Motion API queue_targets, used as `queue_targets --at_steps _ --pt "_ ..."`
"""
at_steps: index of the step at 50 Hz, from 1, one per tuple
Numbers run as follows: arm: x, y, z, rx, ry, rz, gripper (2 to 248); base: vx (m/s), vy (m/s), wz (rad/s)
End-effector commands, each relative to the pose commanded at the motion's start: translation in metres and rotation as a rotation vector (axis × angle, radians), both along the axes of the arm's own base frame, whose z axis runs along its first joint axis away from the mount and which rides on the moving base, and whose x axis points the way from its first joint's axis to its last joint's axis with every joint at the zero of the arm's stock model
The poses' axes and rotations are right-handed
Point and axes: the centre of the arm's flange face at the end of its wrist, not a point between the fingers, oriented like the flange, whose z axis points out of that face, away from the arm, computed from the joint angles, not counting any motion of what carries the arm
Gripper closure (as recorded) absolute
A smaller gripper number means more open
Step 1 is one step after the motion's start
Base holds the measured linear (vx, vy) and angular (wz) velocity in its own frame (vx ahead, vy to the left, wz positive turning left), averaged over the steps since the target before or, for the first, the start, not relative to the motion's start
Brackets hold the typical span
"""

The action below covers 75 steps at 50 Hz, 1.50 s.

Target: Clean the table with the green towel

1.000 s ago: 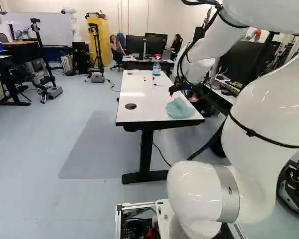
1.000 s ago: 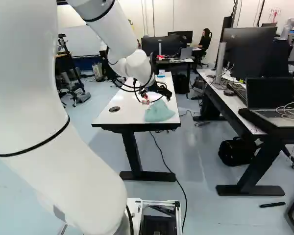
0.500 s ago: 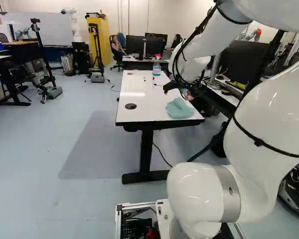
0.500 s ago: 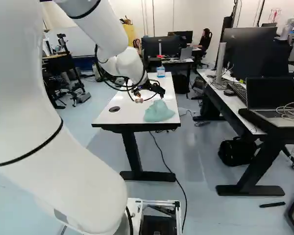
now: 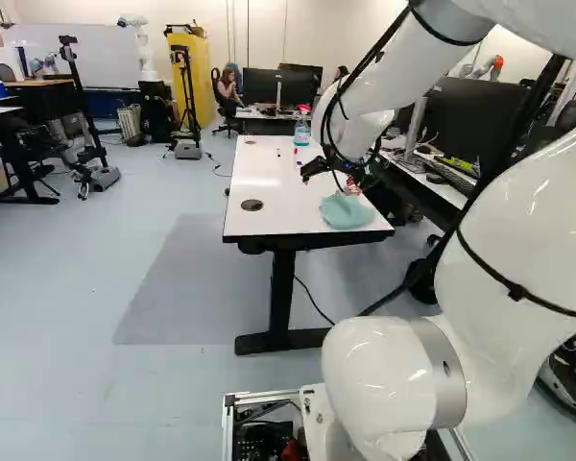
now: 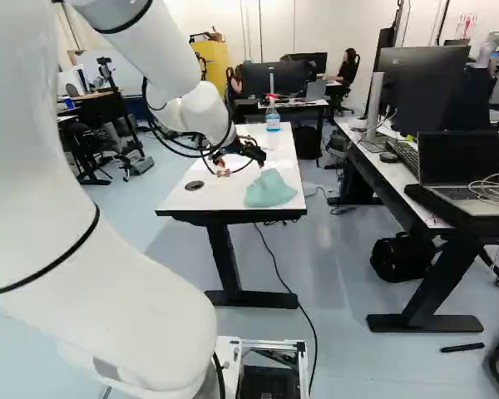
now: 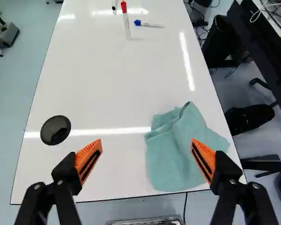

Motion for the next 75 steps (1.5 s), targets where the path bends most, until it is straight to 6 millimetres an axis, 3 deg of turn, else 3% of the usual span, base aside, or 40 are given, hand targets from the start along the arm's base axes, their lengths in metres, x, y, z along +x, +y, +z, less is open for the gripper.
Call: queue_targets --at_steps 29,75 --pt "-0.014 0.039 -0.001 0.000 -0.002 0.089 3 0.000 0.000 0.000" --pt "-0.020 0.041 -0.007 -0.001 -0.022 0.095 3 0.000 0.000 0.000"
